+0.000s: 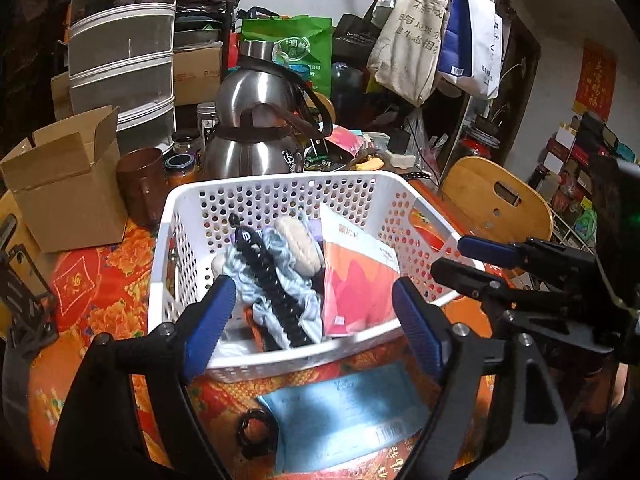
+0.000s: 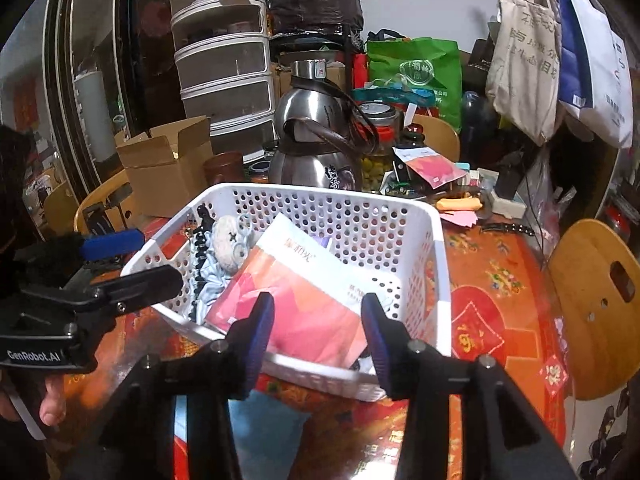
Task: Organize soft objects
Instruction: 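Move the right tool back to the white rolled towel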
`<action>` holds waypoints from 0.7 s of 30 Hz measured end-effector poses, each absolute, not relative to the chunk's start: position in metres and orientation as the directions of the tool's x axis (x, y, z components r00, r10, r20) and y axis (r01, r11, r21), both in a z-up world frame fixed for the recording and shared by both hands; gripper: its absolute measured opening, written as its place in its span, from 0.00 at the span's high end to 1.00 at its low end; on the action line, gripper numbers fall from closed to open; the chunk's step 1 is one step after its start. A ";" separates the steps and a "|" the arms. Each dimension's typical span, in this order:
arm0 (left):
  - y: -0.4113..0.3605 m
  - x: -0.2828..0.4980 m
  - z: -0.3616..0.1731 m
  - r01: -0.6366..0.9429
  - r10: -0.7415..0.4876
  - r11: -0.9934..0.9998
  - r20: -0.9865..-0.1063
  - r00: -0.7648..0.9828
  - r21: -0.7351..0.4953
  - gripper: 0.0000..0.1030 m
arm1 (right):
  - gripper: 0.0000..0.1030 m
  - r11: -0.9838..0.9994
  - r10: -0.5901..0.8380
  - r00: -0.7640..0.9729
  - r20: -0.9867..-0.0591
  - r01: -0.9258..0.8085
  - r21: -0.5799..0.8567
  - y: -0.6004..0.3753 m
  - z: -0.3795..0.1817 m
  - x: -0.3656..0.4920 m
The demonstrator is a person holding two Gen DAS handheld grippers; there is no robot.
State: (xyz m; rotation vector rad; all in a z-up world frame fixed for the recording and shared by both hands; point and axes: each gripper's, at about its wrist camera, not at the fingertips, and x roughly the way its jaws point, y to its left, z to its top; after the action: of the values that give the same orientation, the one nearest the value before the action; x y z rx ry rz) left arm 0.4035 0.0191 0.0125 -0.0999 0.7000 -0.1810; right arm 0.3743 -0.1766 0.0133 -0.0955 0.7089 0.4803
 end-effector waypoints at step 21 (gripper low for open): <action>0.091 0.283 -0.110 -0.086 -0.088 0.976 -0.726 0.682 -0.200 0.12 | 0.36 0.940 0.321 0.626 -0.711 -0.301 0.160 -0.253 -0.091 0.230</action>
State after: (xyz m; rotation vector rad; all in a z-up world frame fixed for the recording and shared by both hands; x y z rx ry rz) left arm 0.2830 0.0915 -0.1100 -0.2258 0.8222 -0.0010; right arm 0.2298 -0.2533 -0.0913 0.0266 0.8205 0.3567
